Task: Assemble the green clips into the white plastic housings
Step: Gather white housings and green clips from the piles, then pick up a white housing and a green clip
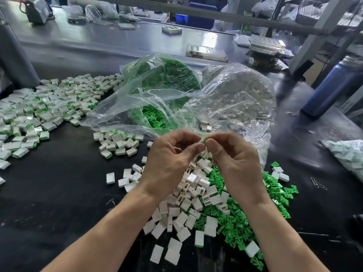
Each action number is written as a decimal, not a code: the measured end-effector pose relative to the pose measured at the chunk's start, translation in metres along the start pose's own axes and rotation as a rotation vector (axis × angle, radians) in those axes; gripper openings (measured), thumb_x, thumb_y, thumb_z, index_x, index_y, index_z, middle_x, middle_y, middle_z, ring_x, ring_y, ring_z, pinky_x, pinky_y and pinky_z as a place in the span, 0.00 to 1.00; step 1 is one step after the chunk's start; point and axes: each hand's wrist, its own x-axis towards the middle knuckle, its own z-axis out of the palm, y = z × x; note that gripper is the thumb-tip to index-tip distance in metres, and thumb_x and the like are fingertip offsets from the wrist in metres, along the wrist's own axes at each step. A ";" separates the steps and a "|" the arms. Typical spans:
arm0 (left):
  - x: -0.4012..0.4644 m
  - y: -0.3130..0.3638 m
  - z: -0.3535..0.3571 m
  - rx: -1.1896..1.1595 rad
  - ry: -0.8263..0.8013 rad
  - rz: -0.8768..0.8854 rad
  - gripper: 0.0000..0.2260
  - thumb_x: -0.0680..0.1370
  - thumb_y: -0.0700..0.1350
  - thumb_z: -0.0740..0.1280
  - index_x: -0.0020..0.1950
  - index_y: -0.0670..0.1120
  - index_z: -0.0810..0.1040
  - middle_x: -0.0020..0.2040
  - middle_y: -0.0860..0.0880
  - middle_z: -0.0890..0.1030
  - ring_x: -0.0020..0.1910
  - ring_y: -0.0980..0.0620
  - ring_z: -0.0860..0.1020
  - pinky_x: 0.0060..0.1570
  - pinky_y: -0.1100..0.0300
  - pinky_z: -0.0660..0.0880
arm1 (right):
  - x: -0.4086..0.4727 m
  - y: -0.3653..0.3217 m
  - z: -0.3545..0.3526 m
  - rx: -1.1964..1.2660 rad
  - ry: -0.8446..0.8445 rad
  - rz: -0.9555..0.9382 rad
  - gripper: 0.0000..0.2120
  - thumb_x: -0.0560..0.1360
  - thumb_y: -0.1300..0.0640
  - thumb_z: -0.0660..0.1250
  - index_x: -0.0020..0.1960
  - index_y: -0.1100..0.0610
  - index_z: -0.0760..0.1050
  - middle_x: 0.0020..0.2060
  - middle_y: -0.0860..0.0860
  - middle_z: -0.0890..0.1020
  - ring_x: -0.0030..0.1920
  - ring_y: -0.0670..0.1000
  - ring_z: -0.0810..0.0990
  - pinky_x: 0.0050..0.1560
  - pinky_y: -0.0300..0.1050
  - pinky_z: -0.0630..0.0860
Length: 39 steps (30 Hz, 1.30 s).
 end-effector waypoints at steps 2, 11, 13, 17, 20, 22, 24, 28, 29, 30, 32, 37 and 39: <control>0.000 0.001 -0.002 0.014 -0.007 -0.005 0.04 0.77 0.45 0.76 0.51 0.50 0.84 0.44 0.56 0.86 0.43 0.58 0.84 0.45 0.65 0.81 | 0.000 0.001 0.001 -0.065 0.011 -0.018 0.05 0.80 0.53 0.70 0.53 0.52 0.81 0.42 0.44 0.84 0.42 0.48 0.83 0.41 0.45 0.81; 0.013 -0.003 -0.050 0.476 0.078 -0.153 0.06 0.78 0.44 0.73 0.48 0.55 0.80 0.42 0.56 0.83 0.40 0.64 0.82 0.38 0.69 0.79 | 0.002 0.010 -0.014 -0.280 0.008 0.147 0.02 0.81 0.52 0.70 0.49 0.47 0.81 0.40 0.45 0.83 0.43 0.42 0.82 0.41 0.36 0.80; 0.017 -0.008 -0.066 0.585 0.137 -0.233 0.06 0.78 0.45 0.74 0.47 0.56 0.81 0.43 0.57 0.83 0.40 0.61 0.82 0.41 0.63 0.81 | 0.003 0.010 -0.018 -0.342 0.008 0.168 0.03 0.81 0.51 0.70 0.48 0.48 0.81 0.39 0.44 0.83 0.42 0.40 0.81 0.39 0.33 0.78; 0.022 -0.016 -0.086 0.745 0.310 -0.303 0.05 0.78 0.46 0.76 0.44 0.55 0.83 0.41 0.57 0.84 0.40 0.57 0.82 0.44 0.56 0.81 | 0.005 0.012 -0.026 -0.458 0.003 0.226 0.09 0.81 0.47 0.70 0.44 0.48 0.80 0.38 0.45 0.82 0.39 0.45 0.80 0.40 0.41 0.76; 0.024 -0.019 -0.095 0.851 0.403 -0.315 0.03 0.78 0.46 0.75 0.46 0.54 0.85 0.40 0.59 0.83 0.35 0.62 0.80 0.34 0.64 0.75 | 0.006 0.014 -0.033 -0.497 -0.005 0.275 0.12 0.81 0.45 0.70 0.41 0.48 0.79 0.36 0.46 0.80 0.36 0.46 0.78 0.37 0.42 0.71; 0.025 -0.021 -0.099 0.870 0.423 -0.311 0.02 0.79 0.46 0.74 0.48 0.53 0.85 0.42 0.55 0.85 0.38 0.55 0.83 0.40 0.58 0.81 | 0.008 0.016 -0.035 -0.537 -0.007 0.298 0.14 0.80 0.43 0.70 0.39 0.48 0.78 0.35 0.46 0.79 0.35 0.46 0.77 0.34 0.42 0.69; 0.025 -0.020 -0.098 0.879 0.436 -0.303 0.02 0.80 0.45 0.73 0.51 0.52 0.85 0.45 0.51 0.86 0.43 0.48 0.84 0.48 0.50 0.83 | 0.009 0.018 -0.039 -0.564 -0.014 0.319 0.15 0.80 0.43 0.71 0.38 0.48 0.78 0.34 0.46 0.79 0.35 0.46 0.77 0.34 0.42 0.68; 0.024 -0.016 -0.091 0.945 0.452 -0.199 0.03 0.81 0.47 0.72 0.50 0.49 0.81 0.44 0.50 0.83 0.43 0.47 0.81 0.43 0.51 0.80 | 0.011 0.022 -0.046 -0.595 -0.031 0.371 0.11 0.79 0.44 0.72 0.41 0.47 0.81 0.38 0.44 0.81 0.38 0.45 0.79 0.36 0.40 0.69; 0.023 -0.015 -0.089 0.937 0.444 -0.161 0.04 0.81 0.48 0.72 0.49 0.49 0.80 0.44 0.51 0.82 0.41 0.49 0.80 0.42 0.54 0.78 | 0.011 0.022 -0.048 -0.595 -0.037 0.381 0.09 0.79 0.45 0.72 0.41 0.46 0.82 0.39 0.44 0.82 0.39 0.44 0.79 0.36 0.39 0.70; 0.022 -0.013 -0.086 0.919 0.424 -0.127 0.05 0.81 0.49 0.72 0.49 0.49 0.80 0.43 0.52 0.81 0.40 0.51 0.80 0.40 0.56 0.77 | 0.012 0.022 -0.049 -0.589 -0.048 0.392 0.08 0.78 0.45 0.74 0.42 0.46 0.83 0.38 0.43 0.82 0.40 0.43 0.80 0.36 0.38 0.70; 0.019 -0.010 -0.078 0.839 0.335 -0.088 0.05 0.81 0.50 0.72 0.49 0.50 0.80 0.42 0.55 0.81 0.39 0.56 0.80 0.39 0.60 0.78 | 0.012 0.022 -0.051 -0.570 -0.094 0.425 0.06 0.76 0.45 0.76 0.42 0.44 0.84 0.36 0.42 0.84 0.38 0.41 0.81 0.36 0.36 0.71; 0.010 -0.007 -0.042 0.671 0.004 -0.047 0.03 0.80 0.50 0.71 0.47 0.56 0.78 0.42 0.61 0.79 0.41 0.66 0.80 0.42 0.71 0.79 | 0.011 0.019 -0.049 -0.542 -0.202 0.491 0.07 0.72 0.41 0.78 0.42 0.43 0.85 0.35 0.36 0.84 0.35 0.40 0.82 0.36 0.36 0.73; 0.009 -0.007 -0.028 0.666 -0.067 -0.035 0.02 0.79 0.51 0.71 0.48 0.56 0.79 0.44 0.62 0.79 0.42 0.66 0.79 0.46 0.68 0.80 | 0.010 0.017 -0.044 -0.544 -0.198 0.508 0.10 0.70 0.38 0.78 0.41 0.44 0.84 0.34 0.37 0.84 0.37 0.43 0.83 0.38 0.40 0.76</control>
